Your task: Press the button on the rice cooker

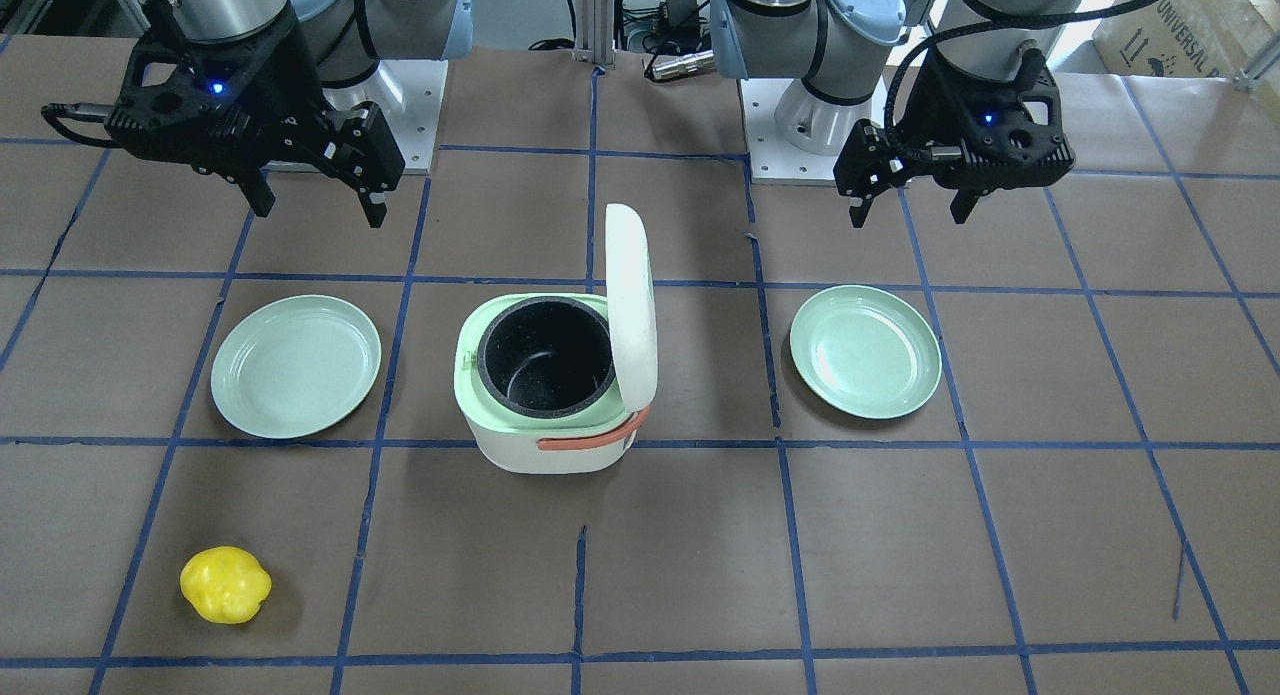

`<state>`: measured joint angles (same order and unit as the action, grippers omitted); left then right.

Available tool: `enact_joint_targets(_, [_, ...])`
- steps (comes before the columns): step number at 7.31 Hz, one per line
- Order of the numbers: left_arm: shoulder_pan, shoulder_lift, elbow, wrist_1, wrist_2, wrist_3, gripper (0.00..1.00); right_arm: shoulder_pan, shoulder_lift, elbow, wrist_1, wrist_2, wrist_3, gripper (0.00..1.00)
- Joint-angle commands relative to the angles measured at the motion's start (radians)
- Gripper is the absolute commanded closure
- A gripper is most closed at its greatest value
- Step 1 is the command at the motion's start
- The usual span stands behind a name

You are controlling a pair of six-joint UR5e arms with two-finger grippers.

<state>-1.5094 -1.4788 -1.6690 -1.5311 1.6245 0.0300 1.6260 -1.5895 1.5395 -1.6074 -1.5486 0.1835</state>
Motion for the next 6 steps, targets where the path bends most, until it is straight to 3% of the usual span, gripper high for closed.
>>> enact_joint_targets(1, [0.0,0.0,0.0,0.0,0.0,-0.001,0.0,0.0,0.0,0.005,0.003,-0.002,0.002,0.0])
enact_joint_targets(6, [0.0,0.0,0.0,-0.001,0.0,-0.001,0.0,0.002,0.002,0.007,0.003,0.002,-0.009,0.0])
